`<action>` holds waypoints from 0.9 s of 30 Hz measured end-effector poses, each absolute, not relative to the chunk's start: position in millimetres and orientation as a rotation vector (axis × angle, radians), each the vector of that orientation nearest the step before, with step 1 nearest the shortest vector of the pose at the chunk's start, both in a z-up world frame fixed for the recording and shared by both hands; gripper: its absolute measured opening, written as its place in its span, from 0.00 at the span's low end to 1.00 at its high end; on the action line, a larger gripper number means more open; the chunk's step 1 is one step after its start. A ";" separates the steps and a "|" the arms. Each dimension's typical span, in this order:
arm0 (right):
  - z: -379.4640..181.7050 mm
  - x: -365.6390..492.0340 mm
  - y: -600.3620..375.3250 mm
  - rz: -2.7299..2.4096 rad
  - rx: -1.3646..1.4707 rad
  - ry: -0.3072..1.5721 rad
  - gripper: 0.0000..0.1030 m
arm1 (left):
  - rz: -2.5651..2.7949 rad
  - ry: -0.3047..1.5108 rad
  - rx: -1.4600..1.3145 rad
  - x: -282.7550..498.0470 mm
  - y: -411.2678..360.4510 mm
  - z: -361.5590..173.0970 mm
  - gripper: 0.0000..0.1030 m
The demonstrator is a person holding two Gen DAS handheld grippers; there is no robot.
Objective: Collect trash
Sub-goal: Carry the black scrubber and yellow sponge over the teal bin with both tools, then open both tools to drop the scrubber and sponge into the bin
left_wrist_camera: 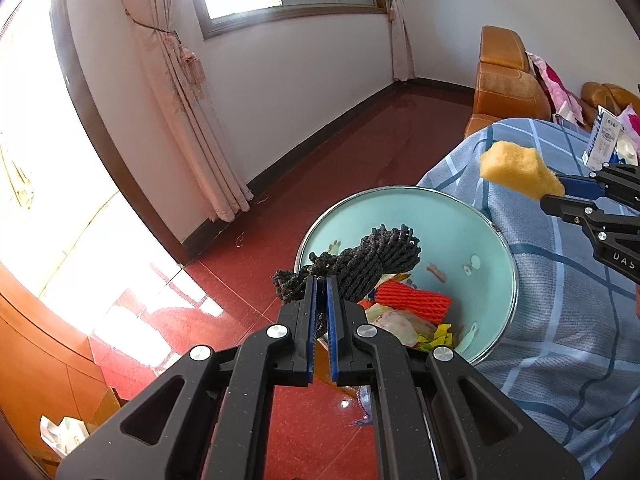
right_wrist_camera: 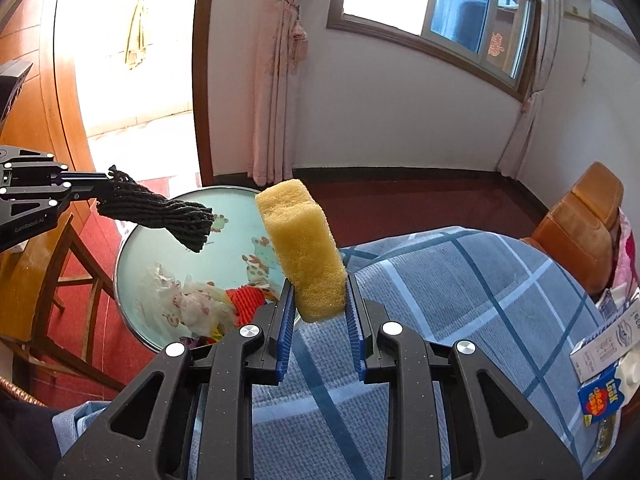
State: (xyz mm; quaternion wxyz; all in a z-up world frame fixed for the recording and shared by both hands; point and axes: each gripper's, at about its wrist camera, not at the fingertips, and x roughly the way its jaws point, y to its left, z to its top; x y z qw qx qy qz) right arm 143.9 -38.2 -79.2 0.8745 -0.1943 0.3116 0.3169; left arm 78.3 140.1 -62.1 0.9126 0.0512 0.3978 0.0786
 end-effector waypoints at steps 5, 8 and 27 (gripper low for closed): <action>-79.5 144.2 -32.3 0.671 -0.414 0.649 0.24 | 0.160 0.815 0.102 78.0 141.2 -61.9 0.05; -79.0 145.2 -25.8 0.699 -0.411 0.637 0.28 | 0.165 0.805 0.099 77.2 140.3 -60.2 0.11; -56.0 103.0 -118.5 0.498 -0.269 0.542 0.70 | 0.167 0.647 0.038 51.5 120.7 -29.9 0.80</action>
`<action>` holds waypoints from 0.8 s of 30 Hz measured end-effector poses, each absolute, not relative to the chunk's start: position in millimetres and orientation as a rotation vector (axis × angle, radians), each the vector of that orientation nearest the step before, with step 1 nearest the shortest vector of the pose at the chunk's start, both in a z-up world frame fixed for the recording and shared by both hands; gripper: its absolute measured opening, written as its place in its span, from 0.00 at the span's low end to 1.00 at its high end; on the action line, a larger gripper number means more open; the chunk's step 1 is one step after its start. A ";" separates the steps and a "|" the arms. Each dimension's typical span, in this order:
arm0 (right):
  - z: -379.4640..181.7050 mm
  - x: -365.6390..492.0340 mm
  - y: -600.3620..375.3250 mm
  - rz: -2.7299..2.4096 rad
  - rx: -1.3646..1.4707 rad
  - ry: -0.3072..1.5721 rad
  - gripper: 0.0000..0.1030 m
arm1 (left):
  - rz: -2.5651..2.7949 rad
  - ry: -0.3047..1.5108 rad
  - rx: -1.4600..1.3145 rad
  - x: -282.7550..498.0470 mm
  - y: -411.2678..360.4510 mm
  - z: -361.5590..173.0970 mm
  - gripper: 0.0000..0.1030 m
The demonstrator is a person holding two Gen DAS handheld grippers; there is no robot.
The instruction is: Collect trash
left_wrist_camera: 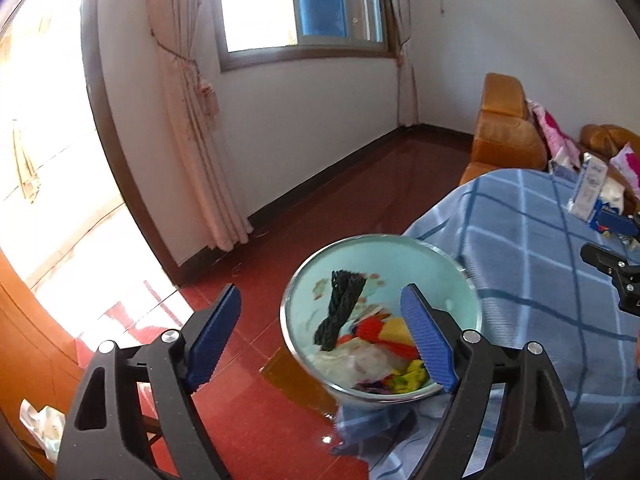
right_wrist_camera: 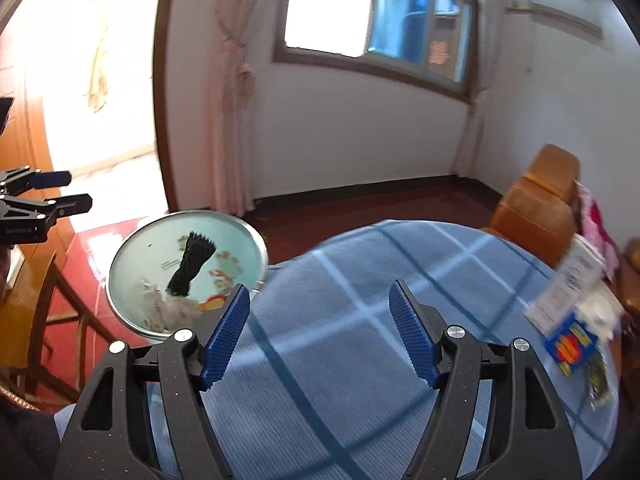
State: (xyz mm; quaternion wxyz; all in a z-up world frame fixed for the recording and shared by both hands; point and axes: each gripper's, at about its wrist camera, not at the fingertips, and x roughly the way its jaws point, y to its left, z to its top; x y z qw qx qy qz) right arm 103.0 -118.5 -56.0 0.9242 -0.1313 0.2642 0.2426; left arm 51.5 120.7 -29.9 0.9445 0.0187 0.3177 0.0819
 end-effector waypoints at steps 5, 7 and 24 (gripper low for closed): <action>-46.3 81.5 -144.4 0.435 -0.234 0.511 0.72 | 0.132 0.612 0.052 42.1 104.2 -20.2 0.85; -45.2 76.6 -150.3 0.417 -0.225 0.501 0.72 | 0.123 0.602 0.054 38.8 100.3 -16.4 0.88; -36.5 61.9 -176.9 0.355 -0.169 0.459 0.76 | 0.125 0.572 0.053 31.3 95.9 -4.9 0.94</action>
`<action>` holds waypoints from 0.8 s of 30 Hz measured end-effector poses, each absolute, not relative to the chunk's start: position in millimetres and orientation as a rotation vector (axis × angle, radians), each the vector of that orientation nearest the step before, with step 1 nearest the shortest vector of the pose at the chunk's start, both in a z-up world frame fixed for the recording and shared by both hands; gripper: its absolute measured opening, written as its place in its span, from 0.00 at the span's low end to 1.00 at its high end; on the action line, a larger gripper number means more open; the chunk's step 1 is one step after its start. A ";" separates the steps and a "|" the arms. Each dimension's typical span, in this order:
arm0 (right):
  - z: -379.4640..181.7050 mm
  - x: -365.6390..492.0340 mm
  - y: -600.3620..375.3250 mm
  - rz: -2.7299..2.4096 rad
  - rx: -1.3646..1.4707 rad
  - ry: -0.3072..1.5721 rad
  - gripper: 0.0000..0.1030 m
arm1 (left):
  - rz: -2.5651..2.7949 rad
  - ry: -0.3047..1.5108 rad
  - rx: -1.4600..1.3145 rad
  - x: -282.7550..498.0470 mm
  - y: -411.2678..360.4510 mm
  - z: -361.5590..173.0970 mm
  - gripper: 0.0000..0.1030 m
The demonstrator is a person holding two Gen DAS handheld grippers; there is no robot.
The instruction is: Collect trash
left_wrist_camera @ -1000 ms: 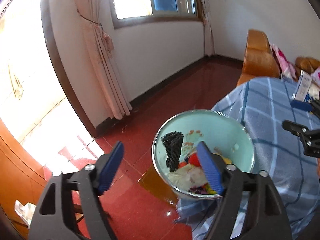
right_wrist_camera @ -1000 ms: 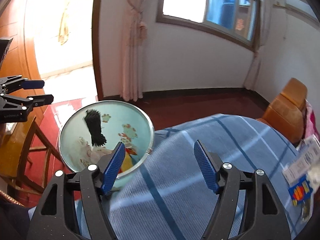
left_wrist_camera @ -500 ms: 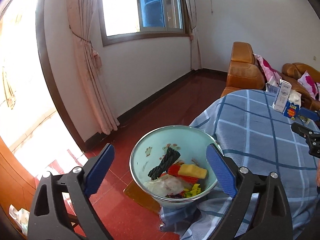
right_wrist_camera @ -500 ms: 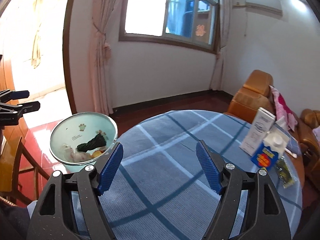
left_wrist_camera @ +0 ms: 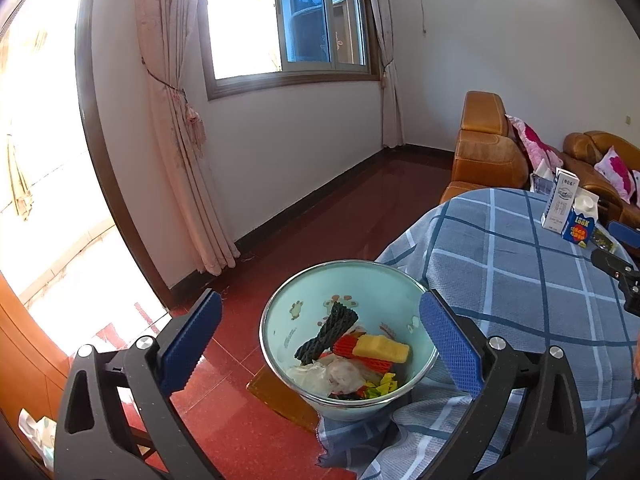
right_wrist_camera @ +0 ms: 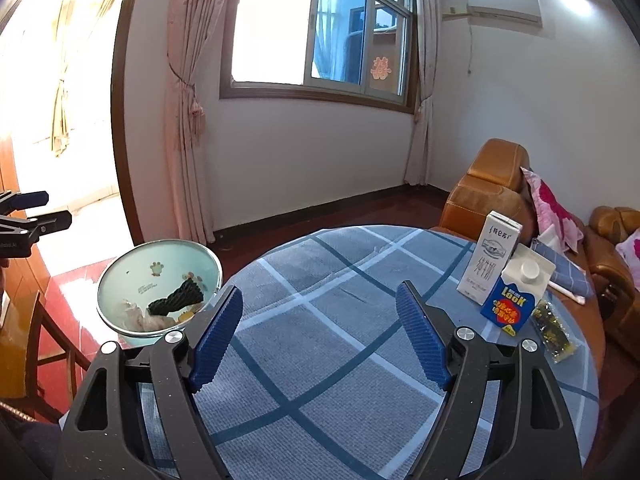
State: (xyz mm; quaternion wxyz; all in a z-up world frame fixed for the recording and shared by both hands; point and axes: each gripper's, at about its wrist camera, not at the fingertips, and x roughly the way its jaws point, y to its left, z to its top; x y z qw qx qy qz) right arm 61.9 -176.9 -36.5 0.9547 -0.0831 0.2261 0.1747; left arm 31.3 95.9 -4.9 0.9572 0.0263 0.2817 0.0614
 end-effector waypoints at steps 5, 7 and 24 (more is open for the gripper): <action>-37.0 61.3 -178.0 0.356 -0.163 0.459 0.76 | 0.124 0.572 0.055 31.5 95.5 -4.9 0.94; -38.0 61.0 -179.0 0.355 -0.160 0.459 0.76 | 0.126 0.571 0.054 31.1 95.8 -4.8 0.94; -34.0 57.6 -182.6 0.347 -0.137 0.439 0.76 | 0.140 0.570 0.064 31.8 97.7 -1.4 0.94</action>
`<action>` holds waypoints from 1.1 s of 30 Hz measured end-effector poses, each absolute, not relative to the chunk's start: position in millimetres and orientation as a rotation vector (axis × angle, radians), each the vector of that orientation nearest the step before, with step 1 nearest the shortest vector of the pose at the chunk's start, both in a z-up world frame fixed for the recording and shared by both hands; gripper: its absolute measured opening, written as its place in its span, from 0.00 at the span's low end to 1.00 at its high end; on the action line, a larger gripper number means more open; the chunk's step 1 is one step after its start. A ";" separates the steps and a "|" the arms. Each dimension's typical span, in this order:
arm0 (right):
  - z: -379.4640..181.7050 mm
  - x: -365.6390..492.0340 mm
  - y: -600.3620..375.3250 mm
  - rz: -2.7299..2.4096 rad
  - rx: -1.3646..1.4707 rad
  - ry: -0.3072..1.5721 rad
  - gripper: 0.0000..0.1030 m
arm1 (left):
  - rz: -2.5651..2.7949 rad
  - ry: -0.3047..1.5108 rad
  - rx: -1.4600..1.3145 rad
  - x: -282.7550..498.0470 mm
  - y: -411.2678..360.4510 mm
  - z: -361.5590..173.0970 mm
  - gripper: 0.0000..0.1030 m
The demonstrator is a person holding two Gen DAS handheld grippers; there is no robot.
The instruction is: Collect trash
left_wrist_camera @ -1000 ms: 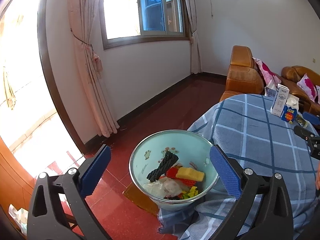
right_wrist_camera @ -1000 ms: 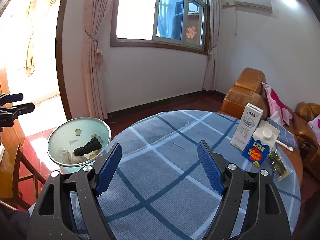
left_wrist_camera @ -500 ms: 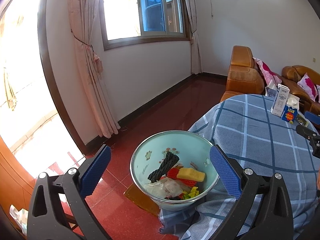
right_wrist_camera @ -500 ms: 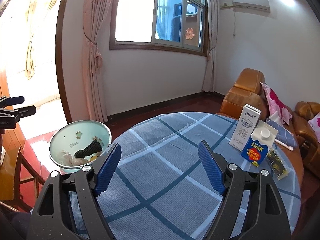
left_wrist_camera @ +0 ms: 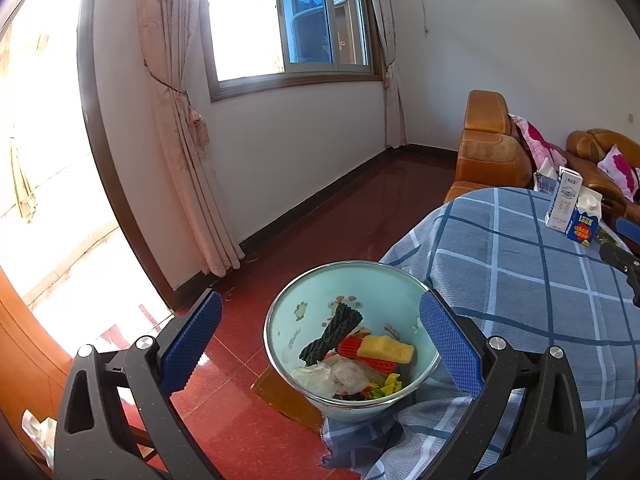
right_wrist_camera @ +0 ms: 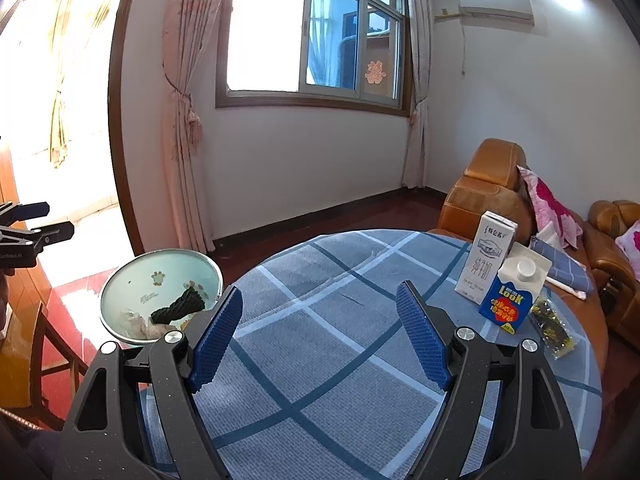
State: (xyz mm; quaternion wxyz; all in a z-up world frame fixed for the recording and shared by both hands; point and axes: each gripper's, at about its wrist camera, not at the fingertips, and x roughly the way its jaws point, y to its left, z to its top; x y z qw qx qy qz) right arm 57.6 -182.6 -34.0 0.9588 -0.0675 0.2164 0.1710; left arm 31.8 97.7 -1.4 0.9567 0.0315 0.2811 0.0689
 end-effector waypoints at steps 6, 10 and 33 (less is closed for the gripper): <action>-34.8 57.2 -179.0 0.349 -0.145 0.440 0.78 | 0.147 0.569 0.074 31.8 97.5 -3.0 0.94; -33.8 56.1 -178.1 0.349 -0.145 0.432 0.79 | 0.137 0.569 0.071 31.9 96.8 -3.5 0.94; -29.8 51.9 -179.8 0.341 -0.148 0.419 0.81 | 0.117 0.572 0.102 31.2 87.6 -5.6 0.94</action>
